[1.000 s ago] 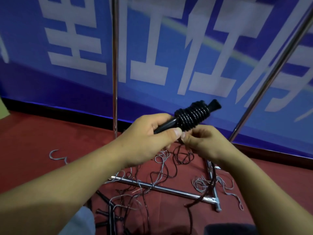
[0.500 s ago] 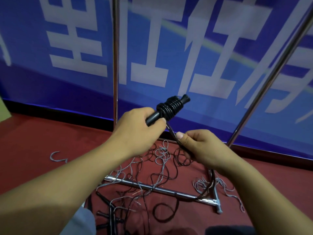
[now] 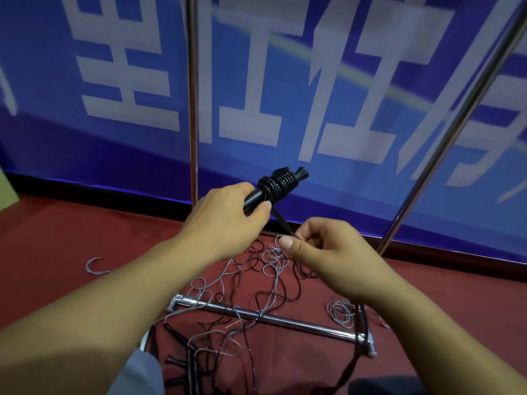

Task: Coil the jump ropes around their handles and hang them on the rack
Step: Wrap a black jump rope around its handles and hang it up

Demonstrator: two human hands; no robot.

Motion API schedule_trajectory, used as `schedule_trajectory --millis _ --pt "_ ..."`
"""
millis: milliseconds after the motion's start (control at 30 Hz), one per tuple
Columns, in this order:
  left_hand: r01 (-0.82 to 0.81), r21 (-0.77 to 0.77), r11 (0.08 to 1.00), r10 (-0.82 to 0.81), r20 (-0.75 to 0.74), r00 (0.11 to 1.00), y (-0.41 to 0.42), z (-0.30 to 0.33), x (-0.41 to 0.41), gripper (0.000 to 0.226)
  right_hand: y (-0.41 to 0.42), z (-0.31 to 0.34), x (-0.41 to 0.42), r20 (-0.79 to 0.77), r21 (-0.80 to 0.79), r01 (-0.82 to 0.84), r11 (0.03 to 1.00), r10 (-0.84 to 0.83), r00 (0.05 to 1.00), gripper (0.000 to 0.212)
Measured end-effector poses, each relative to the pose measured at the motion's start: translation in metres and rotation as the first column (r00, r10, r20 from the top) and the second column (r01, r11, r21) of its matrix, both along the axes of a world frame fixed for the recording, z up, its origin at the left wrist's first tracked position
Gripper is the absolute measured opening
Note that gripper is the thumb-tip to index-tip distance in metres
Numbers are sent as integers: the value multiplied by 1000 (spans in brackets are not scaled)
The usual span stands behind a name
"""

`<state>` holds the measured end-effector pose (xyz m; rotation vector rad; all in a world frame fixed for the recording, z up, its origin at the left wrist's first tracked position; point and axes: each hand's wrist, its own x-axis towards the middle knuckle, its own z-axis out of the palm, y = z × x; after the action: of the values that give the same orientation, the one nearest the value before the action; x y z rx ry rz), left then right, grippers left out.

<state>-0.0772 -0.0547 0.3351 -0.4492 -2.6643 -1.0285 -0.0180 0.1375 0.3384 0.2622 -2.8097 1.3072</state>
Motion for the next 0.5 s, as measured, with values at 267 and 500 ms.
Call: schedule_trajectory --millis 267,500 --pt "-3 -100 995 6 30 1000 0 -2 -4 27 -4 0 9 -94 202 -15 979 34 995 25" --pt "-16 -118 993 18 13 1000 0 -2 -6 27 -3 1 13 143 -89 44 995 -31 989 17"
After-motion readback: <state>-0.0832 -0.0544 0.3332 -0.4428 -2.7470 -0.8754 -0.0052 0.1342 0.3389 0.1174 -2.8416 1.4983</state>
